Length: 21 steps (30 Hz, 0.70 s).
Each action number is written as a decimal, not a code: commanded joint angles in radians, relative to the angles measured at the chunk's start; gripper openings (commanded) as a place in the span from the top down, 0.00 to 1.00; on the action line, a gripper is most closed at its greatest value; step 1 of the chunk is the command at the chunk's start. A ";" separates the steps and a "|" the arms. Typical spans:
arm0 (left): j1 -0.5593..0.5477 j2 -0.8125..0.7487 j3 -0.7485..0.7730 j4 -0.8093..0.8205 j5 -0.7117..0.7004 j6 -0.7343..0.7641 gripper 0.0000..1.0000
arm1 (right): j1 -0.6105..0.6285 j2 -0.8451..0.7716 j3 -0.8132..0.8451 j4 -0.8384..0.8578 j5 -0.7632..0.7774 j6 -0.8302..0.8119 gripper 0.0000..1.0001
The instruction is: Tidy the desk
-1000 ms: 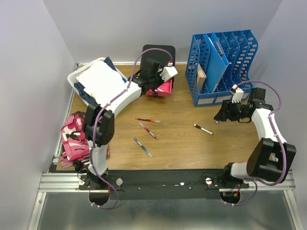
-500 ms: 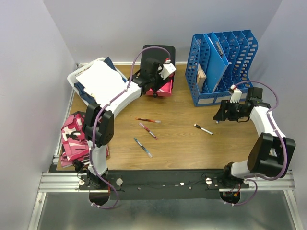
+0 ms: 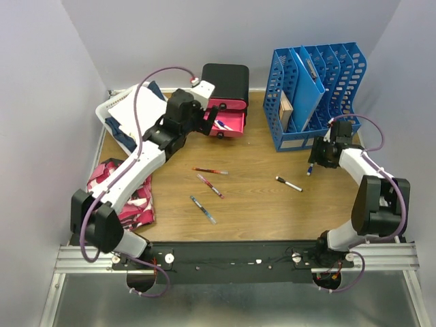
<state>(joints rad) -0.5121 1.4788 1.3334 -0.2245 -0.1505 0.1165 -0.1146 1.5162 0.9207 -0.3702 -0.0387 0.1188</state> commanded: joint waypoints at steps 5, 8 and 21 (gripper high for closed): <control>0.052 -0.228 -0.250 0.013 -0.043 -0.415 0.01 | 0.009 0.122 0.004 0.117 0.119 0.137 0.51; 0.072 -0.297 -0.335 0.030 -0.020 -0.494 0.01 | 0.007 0.165 0.018 0.120 0.102 0.150 0.59; 0.093 -0.471 -0.480 0.028 0.018 -0.627 0.01 | 0.010 0.107 -0.008 0.099 0.060 0.142 0.99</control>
<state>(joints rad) -0.4343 1.0744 0.9051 -0.2203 -0.1612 -0.4282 -0.1104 1.6783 0.9287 -0.2516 0.0387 0.2615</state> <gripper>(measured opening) 0.986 0.048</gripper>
